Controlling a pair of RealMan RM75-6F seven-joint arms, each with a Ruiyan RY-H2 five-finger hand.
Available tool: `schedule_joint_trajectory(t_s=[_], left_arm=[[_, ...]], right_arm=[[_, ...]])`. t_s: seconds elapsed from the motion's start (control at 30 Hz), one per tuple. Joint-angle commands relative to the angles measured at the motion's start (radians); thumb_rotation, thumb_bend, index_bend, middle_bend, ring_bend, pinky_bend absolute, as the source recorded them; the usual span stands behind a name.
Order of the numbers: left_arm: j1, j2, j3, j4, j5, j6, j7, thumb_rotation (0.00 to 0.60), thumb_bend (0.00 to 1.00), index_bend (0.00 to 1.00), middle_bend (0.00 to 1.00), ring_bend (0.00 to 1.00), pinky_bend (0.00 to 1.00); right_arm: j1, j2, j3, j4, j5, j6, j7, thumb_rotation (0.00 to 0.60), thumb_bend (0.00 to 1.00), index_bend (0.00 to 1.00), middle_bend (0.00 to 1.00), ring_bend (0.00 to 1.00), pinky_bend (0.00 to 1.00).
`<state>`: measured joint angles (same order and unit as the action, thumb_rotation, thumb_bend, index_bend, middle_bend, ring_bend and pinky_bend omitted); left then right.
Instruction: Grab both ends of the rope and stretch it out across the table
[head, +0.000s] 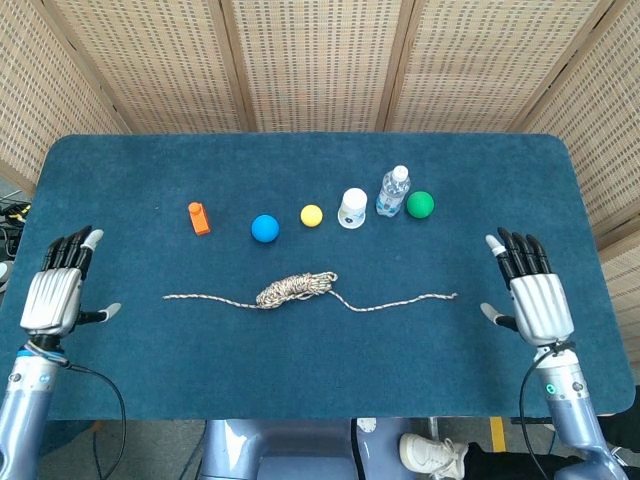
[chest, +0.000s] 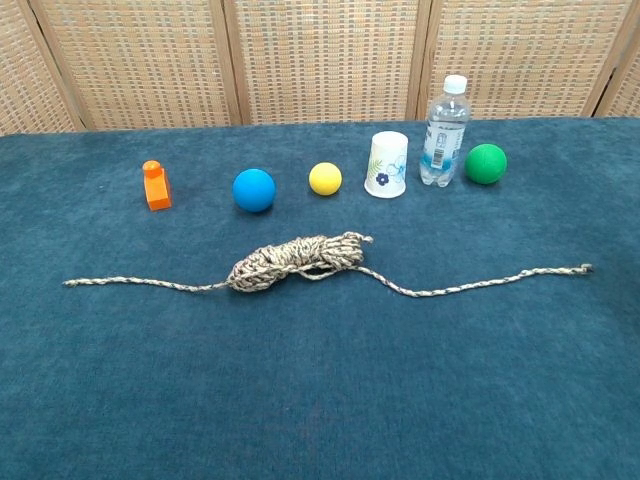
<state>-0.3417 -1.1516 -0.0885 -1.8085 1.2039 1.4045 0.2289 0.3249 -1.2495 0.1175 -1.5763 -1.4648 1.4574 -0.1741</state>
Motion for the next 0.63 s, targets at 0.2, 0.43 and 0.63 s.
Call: schedule_joint_trajectory(t_s=[0.2,0.43,0.63], left_arm=[[0.188,0.039,0.127,0.004,0.205,0.195,-0.149,0.6,0.0,0.0,0.0,0.0,0.0],[0.215,0.035,0.15,0.031,0.259,0.178,-0.161,0.6,0.0,0.0,0.0,0.0,0.0],[0.229,0.022,0.137,0.031,0.275,0.186,-0.114,0.6,0.0,0.0,0.0,0.0,0.0]], right_arm=[[-0.131,0.04,-0.105,-0.029,-0.131,0.151,-0.068,0.6,0.0,0.0,0.0,0.0,0.0],[-0.177,0.041,-0.136,-0.079,-0.153,0.159,-0.098,0.6,0.0,0.0,0.0,0.0,0.0],[-0.191,0.025,-0.128,-0.099,-0.146,0.149,-0.137,0.6,0.0,0.0,0.0,0.0,0.0]])
